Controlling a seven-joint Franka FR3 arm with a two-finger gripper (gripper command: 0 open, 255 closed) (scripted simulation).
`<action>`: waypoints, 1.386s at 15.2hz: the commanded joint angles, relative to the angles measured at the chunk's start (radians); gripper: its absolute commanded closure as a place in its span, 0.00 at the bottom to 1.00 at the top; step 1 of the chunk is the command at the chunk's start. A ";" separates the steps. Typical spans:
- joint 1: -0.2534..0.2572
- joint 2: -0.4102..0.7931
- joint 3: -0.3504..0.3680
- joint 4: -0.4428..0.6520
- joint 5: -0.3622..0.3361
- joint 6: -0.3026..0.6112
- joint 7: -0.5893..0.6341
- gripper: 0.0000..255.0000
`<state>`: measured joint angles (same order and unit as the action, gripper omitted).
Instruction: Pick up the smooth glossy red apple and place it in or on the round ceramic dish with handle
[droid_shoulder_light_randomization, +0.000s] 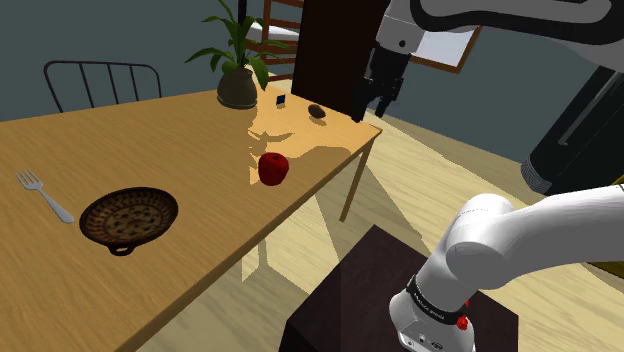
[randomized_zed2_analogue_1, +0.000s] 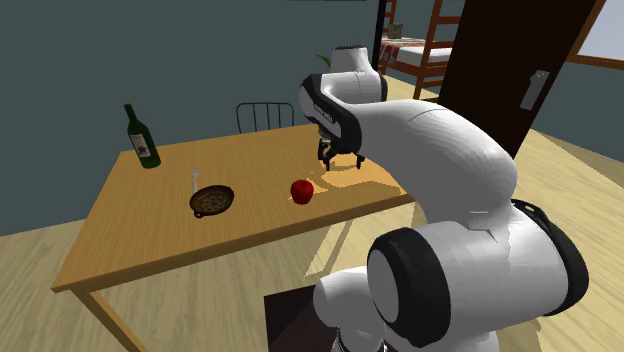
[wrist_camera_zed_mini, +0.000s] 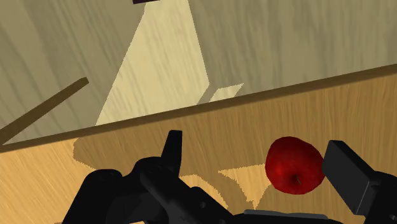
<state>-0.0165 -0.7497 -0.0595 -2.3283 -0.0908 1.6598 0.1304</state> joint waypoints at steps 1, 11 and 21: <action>0.000 0.000 0.000 0.000 0.000 0.000 0.000 0.00; 0.012 0.231 0.085 -0.048 0.059 0.358 0.199 0.00; 0.007 0.544 0.158 0.058 0.047 0.642 0.390 0.00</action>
<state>-0.0081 -0.2273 0.0942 -2.2801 -0.0413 2.2825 0.5055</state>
